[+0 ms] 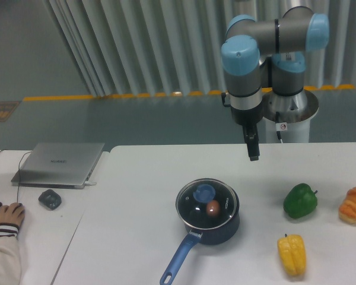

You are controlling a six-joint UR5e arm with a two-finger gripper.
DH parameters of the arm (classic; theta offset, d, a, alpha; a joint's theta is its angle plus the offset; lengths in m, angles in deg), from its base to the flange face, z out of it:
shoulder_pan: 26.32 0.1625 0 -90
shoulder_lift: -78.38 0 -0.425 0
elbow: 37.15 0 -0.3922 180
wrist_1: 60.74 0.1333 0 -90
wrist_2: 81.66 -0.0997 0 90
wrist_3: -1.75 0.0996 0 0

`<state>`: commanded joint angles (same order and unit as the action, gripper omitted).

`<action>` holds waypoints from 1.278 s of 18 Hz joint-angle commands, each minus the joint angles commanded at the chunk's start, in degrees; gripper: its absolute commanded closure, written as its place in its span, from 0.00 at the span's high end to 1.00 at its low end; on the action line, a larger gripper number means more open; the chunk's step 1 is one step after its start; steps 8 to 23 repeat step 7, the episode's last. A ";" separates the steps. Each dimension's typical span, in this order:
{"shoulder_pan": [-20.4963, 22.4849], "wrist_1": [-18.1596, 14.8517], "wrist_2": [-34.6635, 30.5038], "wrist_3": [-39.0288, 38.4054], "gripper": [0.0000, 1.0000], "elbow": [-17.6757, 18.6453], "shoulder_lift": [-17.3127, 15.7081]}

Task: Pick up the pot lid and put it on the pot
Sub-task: 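Open the gripper and raise it away from the covered saucepan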

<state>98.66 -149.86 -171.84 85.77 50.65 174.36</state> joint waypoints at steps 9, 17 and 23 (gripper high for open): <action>0.53 0.09 1.49 -0.09 1.00 0.00 -0.09; 0.53 0.09 1.49 -0.09 1.00 0.00 -0.09; 0.53 0.09 1.49 -0.09 1.00 0.00 -0.09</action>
